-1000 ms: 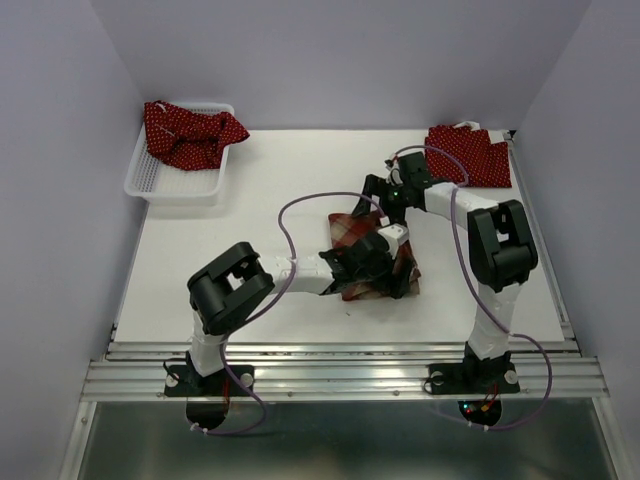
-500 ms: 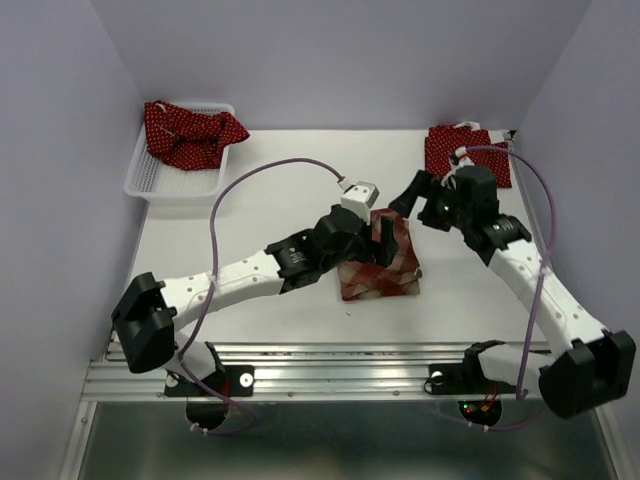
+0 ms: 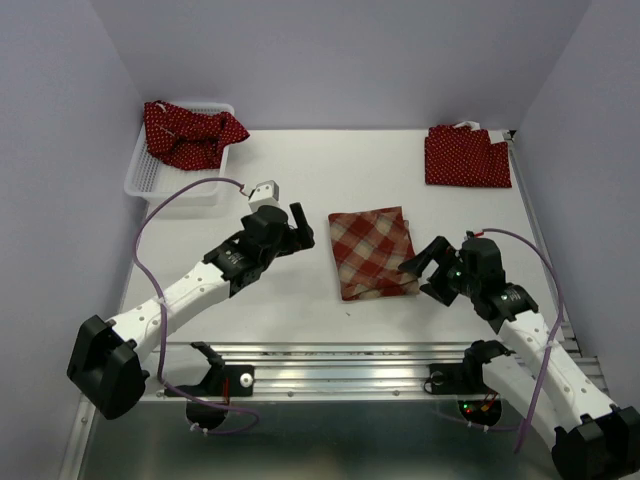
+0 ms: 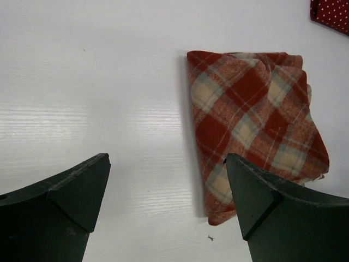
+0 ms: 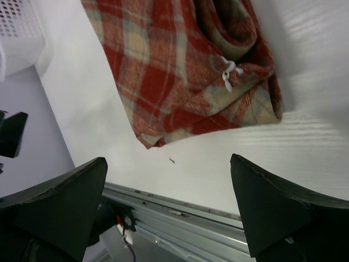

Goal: Fold and stack the skirts
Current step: Neatly place the folded skirt to the corner

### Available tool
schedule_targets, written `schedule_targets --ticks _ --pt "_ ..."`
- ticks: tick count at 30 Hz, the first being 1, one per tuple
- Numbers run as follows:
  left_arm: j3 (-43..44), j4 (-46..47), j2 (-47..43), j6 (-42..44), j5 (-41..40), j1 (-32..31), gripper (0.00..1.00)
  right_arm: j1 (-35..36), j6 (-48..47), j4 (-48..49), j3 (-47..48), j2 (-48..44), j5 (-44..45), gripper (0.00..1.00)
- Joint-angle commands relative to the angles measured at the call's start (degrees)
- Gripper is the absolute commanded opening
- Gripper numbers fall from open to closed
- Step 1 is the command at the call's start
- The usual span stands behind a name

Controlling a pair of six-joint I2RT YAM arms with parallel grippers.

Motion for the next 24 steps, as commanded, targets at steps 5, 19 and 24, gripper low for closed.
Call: schedule_targets --ticks 5,19,24 --pt "9.52 1.78 8.33 3.13 3.09 3.38 0.99 3.50 2.68 4.55 -6.14 7.17 -3.51 1.00" --pt "4.44 2.30 9.04 3.92 3.70 6.80 0.99 7.37 3.47 15.89 -0.87 23.07 9.67 1.00" --pt "2.42 1.95 6.58 3.92 3.79 8.30 0.99 7.37 1.45 16.59 6.06 30.45 12.66 1.00"
